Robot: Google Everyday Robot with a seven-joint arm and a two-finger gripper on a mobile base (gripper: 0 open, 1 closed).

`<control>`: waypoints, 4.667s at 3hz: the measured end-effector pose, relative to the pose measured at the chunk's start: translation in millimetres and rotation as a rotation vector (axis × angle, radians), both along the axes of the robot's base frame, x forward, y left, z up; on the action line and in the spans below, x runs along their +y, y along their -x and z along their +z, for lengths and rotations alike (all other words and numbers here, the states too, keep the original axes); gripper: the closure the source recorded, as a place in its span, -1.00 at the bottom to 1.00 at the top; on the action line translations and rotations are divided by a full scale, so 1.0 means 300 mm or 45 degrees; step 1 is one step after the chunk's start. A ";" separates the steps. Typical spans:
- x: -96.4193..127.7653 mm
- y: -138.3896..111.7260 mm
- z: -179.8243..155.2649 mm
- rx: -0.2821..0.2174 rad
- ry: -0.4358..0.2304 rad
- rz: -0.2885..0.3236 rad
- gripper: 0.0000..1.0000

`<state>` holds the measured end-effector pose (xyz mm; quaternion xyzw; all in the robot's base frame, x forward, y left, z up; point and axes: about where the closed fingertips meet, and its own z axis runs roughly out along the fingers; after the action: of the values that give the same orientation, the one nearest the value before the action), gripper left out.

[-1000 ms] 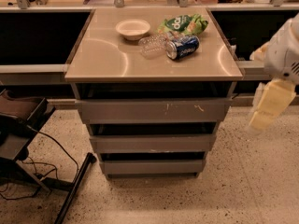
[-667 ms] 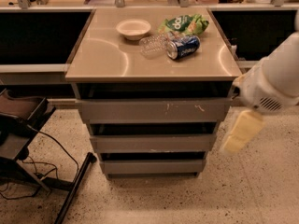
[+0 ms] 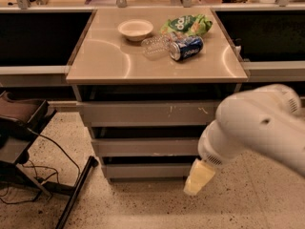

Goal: Open middle drawer

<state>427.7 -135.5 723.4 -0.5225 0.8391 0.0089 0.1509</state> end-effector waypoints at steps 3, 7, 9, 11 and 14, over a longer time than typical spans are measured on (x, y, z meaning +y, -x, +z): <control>-0.010 0.005 -0.125 -0.054 0.029 -0.102 -1.00; 0.198 -0.137 -0.235 -0.373 -0.089 -0.045 -1.00; 0.109 -0.305 -0.452 -0.367 -0.200 -0.168 -1.00; 0.138 -0.327 -0.498 -0.352 -0.235 -0.190 -1.00; 0.411 -0.591 -0.734 -0.386 -0.398 -0.250 -1.00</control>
Offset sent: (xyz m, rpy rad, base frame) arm -0.0045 -0.0124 -0.0241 -0.0427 -0.0233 -0.0381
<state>605.0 -12.4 503.1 -0.4041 0.8420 0.0455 0.3545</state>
